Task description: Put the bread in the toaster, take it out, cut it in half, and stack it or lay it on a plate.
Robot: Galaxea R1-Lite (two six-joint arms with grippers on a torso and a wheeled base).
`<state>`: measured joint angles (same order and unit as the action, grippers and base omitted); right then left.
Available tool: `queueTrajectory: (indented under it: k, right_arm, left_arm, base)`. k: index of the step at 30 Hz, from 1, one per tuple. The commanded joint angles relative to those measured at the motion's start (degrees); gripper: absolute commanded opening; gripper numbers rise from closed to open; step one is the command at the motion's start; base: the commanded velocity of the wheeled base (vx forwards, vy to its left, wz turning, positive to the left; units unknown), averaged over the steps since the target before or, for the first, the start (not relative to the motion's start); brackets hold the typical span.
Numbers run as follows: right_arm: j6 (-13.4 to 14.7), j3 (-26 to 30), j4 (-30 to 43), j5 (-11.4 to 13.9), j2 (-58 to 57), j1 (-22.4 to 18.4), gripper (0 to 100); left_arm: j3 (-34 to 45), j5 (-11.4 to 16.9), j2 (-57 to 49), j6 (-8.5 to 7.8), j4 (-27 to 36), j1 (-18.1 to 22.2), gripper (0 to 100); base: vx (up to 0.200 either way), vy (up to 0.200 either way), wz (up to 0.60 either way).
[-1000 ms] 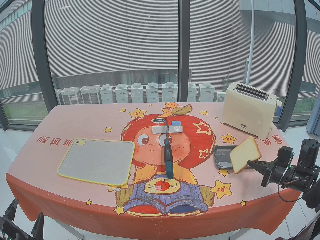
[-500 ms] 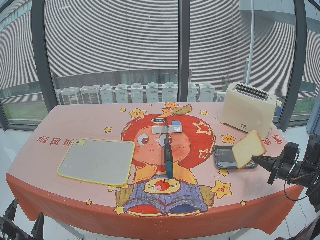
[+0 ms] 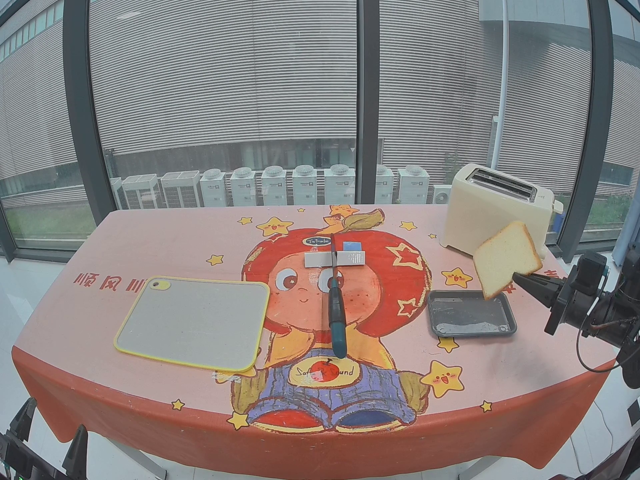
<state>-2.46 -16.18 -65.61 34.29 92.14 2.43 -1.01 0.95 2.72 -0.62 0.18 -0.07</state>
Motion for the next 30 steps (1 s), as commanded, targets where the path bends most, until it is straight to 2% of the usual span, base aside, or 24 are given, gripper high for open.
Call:
queueTrajectory:
  k: [1,6,14,21,25,30]
  right_arm:
    - [-0.09,-4.04,0.75,-0.01,0.32,-0.05,0]
    - [-0.17,-7.82,4.53,-0.01,-0.03,-0.67,0]
    - [-5.36,-15.02,12.79,0.07,0.06,-2.78,0]
    - [-6.33,-18.63,15.95,0.42,-0.12,-3.57,0]
    - [-9.4,-21.53,19.29,0.6,-0.12,-4.71,0]
    - [-12.48,-24.16,23.07,3.06,-0.03,-5.94,0]
  left_arm:
    - [1.01,-0.07,0.09,0.01,-0.01,-0.01,100]
    - [1.01,0.02,0.09,0.01,-0.01,-0.01,100]
    - [1.01,0.02,0.09,0.01,-0.01,-0.01,100]
    - [1.01,-0.07,0.09,0.01,-0.01,-0.01,100]
    - [1.01,-0.07,0.09,0.01,-0.01,-0.01,100]
    - [1.01,-0.07,0.09,0.01,-0.01,-0.01,100]
  base:
    - [0.0,0.0,0.0]
    - [0.0,0.0,0.0]
    - [0.0,0.0,0.0]
    - [0.0,0.0,0.0]
    - [0.0,0.0,0.0]
    - [0.0,0.0,0.0]
